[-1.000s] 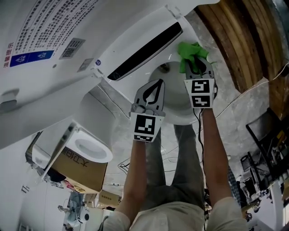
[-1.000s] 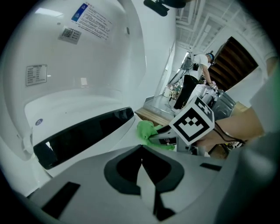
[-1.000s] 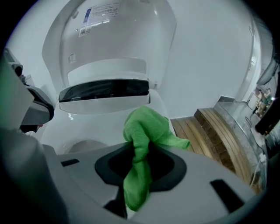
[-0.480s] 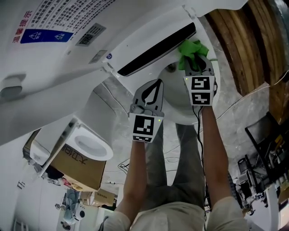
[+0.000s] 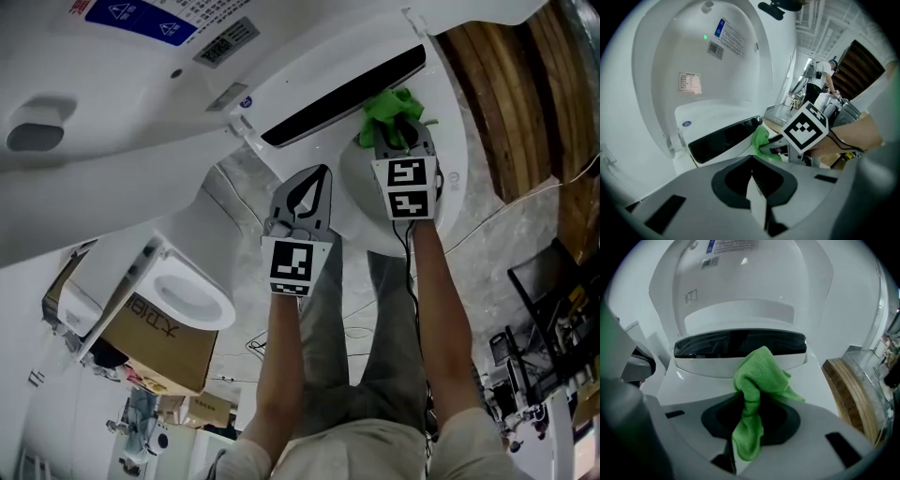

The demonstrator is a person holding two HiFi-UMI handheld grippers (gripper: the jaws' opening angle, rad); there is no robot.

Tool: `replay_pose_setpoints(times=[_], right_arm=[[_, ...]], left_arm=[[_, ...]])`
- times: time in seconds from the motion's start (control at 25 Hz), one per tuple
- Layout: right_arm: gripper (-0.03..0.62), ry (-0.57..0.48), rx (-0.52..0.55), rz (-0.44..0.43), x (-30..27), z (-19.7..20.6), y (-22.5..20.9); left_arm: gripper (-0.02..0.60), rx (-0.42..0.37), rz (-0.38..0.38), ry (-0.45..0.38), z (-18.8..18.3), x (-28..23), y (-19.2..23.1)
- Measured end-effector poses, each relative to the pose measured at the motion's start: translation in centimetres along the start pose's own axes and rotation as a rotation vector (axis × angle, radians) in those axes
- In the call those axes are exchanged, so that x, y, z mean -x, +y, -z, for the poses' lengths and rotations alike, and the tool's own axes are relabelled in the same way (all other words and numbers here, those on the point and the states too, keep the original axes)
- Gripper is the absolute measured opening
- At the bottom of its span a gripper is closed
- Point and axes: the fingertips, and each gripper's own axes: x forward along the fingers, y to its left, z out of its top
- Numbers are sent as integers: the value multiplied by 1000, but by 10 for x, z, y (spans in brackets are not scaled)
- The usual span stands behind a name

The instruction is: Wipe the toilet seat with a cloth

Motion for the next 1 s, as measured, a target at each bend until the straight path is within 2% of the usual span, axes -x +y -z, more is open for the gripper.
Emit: replay_pose_setpoints(times=[0.52,1.0], right_arm=[[101,12,96,-85,-1,6,57],[100,33,195,-158,3,20,104]], left_arm=[[12,17,-34,-7,19,34,16],[12,25,-19,5,42,59,16]])
